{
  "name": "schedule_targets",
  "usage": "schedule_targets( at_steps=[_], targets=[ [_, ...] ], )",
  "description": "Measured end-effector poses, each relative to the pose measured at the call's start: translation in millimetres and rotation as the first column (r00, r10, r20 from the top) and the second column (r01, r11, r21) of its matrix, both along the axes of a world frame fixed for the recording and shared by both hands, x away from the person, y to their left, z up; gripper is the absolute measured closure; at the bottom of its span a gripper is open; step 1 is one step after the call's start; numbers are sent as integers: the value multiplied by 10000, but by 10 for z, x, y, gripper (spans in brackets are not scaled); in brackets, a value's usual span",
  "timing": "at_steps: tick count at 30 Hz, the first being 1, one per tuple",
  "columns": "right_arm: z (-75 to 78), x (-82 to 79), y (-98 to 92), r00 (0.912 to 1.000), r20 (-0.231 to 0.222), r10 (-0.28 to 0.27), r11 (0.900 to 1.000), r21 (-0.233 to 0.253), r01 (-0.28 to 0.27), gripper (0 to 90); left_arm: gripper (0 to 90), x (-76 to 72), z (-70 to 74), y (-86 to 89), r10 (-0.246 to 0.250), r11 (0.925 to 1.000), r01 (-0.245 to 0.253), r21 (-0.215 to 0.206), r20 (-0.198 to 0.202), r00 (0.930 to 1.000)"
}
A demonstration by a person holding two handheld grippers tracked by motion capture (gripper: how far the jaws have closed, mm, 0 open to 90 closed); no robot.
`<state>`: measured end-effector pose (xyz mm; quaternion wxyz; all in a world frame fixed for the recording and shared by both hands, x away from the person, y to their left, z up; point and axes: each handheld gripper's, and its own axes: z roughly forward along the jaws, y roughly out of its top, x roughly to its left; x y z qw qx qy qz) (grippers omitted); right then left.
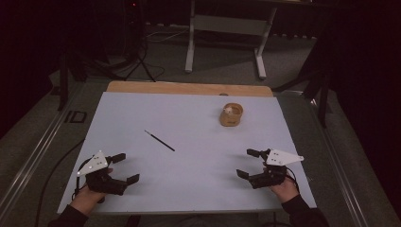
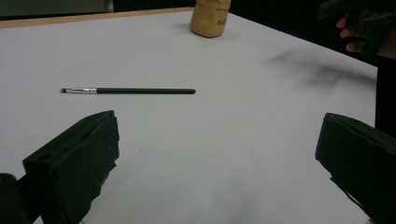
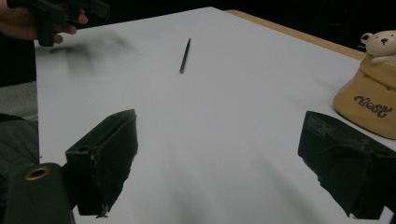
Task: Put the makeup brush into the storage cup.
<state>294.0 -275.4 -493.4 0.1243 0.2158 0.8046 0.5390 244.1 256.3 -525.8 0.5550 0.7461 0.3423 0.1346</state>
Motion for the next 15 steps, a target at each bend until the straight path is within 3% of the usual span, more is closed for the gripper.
schedule_targets(
  at_steps=[12, 15],
  targets=[
    [1, -3, 18, 10000, -23, 75, 9999, -67, -75, 118, 0, 10, -17, -3, -202, 9998, 202, 90, -32, 9998],
    [1, -1, 16, 10000, -40, 59, 10000, -34, -59, 118, 0, 7, 6, 0, 51, 9999, -50, 89, -102, 9999]
  ],
)
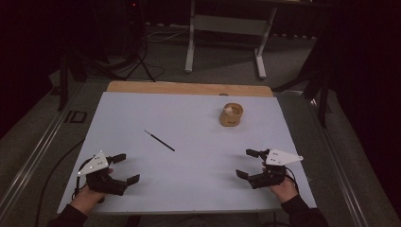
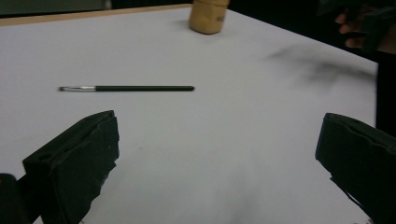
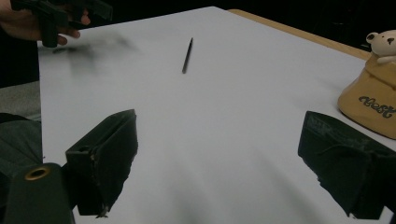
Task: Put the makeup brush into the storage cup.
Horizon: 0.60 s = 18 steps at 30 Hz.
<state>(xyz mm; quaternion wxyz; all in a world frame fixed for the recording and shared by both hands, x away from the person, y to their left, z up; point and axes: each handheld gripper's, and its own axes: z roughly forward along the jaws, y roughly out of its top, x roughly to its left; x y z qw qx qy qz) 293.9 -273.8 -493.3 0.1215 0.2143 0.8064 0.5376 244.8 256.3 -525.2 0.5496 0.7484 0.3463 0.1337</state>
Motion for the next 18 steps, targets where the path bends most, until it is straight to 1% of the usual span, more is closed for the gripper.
schedule_targets(
  at_steps=[1, 2, 4, 5, 6, 9, 10, 13, 14, 15, 18],
  targets=[
    [0, 1, 0, 10000, 2, 5, 10000, 10, -5, 118, 0, 2, 4, 0, 111, 9999, -112, -95, -98, 9999],
    [0, 0, 0, 10000, -7, 4, 10000, 9, -4, 118, 0, 4, 6, -2, 114, 9998, -118, -155, -221, 9997],
    [0, 1, 0, 10000, -11, 15, 10000, 10, -15, 118, 0, 4, 15, -16, 86, 9999, -89, -80, -305, 9995],
    [0, 1, 0, 10000, -14, 13, 10000, 7, -13, 118, 0, 5, 22, -25, 60, 10000, -63, -65, -409, 9991],
    [0, 2, 0, 10000, -12, 20, 10000, 12, -20, 118, 0, 6, 29, -33, -17, 9999, 10, -134, -496, 9988],
    [-1, 2, -1, 10000, -31, 32, 10000, 11, -32, 118, 0, 6, 47, -46, -59, 9998, 48, -197, -575, 9983],
    [0, 3, -2, 10000, -52, 35, 10000, 13, -35, 118, 0, 2, 64, -51, 6, 10000, -11, -96, -544, 9985],
    [1, 3, -4, 10000, -69, 33, 10000, 32, -32, 118, 0, -17, 75, -80, -110, 9995, 125, 289, -531, 9985],
    [2, 3, -4, 10000, -68, 37, 10000, 34, -36, 118, 0, -17, 77, -86, -212, 9993, 230, 308, -565, 9982],
    [2, 2, -3, 10000, -71, 41, 10000, 40, -40, 118, 0, -16, 84, -87, -248, 9993, 264, 264, -611, 9978],
    [2, 1, 3, 9999, -79, 88, 9999, 59, -88, 118, 0, -1, 125, -64, -353, 9988, 376, 319, -687, 9970]
  ],
)
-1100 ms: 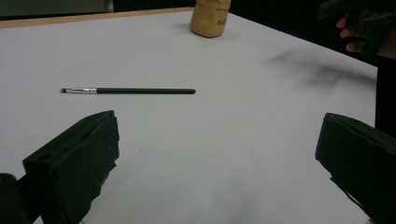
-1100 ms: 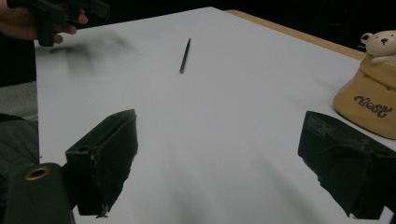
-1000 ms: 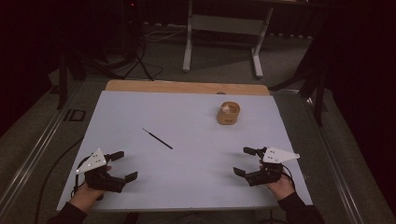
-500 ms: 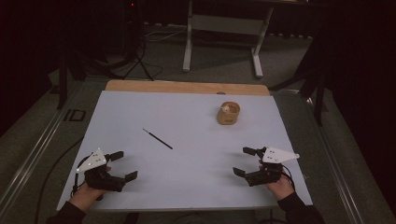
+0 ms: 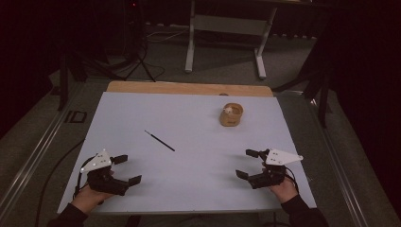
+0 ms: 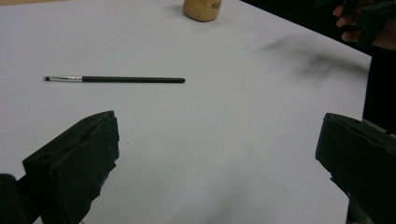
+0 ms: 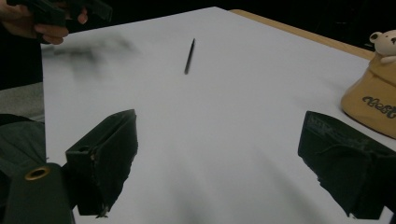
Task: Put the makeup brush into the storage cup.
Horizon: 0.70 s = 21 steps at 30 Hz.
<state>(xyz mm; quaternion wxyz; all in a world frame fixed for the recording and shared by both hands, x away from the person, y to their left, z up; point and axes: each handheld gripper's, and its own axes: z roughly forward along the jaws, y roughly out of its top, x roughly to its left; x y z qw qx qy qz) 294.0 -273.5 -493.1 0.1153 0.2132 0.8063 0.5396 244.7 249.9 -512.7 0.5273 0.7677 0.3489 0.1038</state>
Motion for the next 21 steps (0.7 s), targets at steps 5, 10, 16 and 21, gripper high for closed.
schedule_targets(
  at_steps=[5, 10, 16, 21],
  targets=[
    [-1, -7, 4, 10000, -17, 38, 10000, -24, -39, 118, 0, 10, 123, 79, 69, 10000, -69, -13, 143, 9999],
    [5, -12, 10, 10000, -6, 1, 10000, -56, -1, 118, 0, 17, 246, 79, -194, 9998, 192, 34, 368, 9991],
    [0, -7, 23, 10000, -32, -4, 10000, -26, 4, 118, 0, 76, 359, 85, -451, 9985, 442, 315, 258, 9987],
    [2, -7, 32, 10000, 24, 20, 10000, -54, -20, 118, 0, 145, 504, 112, -551, 9963, 525, 685, 361, 9978]
  ],
)
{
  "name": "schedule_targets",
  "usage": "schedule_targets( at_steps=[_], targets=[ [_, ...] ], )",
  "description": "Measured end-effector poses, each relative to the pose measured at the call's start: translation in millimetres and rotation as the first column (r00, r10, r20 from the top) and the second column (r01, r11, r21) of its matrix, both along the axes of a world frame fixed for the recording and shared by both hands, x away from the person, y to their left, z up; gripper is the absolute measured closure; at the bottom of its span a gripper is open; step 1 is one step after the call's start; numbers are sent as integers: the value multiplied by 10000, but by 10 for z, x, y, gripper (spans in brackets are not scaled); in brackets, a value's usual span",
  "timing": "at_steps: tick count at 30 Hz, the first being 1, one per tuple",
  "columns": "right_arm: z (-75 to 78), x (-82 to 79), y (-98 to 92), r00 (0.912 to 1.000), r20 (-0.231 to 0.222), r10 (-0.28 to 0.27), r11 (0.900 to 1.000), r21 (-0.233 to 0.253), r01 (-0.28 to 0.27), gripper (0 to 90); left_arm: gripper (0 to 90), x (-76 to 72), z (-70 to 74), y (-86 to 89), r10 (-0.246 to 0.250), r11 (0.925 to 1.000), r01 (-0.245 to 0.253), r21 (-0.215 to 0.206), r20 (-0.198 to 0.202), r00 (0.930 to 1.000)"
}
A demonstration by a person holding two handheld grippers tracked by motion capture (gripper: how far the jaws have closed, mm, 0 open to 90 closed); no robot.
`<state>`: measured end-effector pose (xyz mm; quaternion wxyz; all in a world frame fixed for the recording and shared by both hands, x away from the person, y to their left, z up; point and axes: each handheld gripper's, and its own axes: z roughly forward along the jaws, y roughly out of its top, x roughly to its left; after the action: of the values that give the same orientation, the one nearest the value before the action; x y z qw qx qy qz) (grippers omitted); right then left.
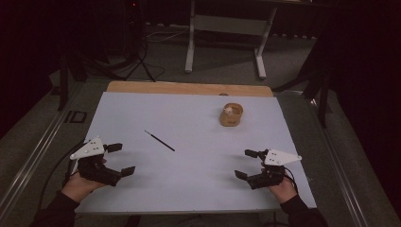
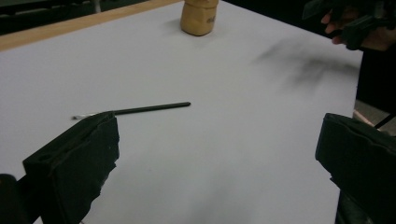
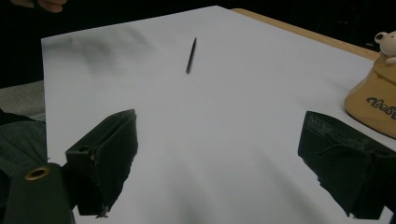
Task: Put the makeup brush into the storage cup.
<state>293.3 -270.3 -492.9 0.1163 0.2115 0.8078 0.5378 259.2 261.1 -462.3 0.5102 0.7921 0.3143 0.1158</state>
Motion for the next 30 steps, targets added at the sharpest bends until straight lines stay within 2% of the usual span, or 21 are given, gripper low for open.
schedule_targets(
  at_steps=[9, 11, 12, 18, 20, 30],
  targets=[
    [1, -1, 9, 10000, -23, 35, 10000, -25, -35, 118, 0, 183, 200, -2, -345, 9983, 334, 472, 226, 9991],
    [1, -1, 11, 10000, -15, 37, 10000, -40, -37, 118, 0, 183, 200, -2, -345, 9983, 334, 472, 226, 9991],
    [1, -1, 11, 10000, -15, 37, 10000, -40, -37, 118, 0, 238, 245, -22, -432, 9970, 419, 658, 188, 9989],
    [1, 0, 9, 10000, -13, 27, 10000, -64, -27, 118, 0, 342, 321, -50, -665, 9937, 649, 912, 154, 9977],
    [-2, 0, 14, 10000, -30, 38, 9999, -93, -39, 118, 0, 409, 345, -77, -890, 9889, 883, 1191, 11, 9960],
    [-6, 3, 14, 10000, -62, 50, 9999, -87, -51, 118, 0, 582, 349, -173, -1258, 9773, 1276, 1689, -214, 9918]
  ],
)
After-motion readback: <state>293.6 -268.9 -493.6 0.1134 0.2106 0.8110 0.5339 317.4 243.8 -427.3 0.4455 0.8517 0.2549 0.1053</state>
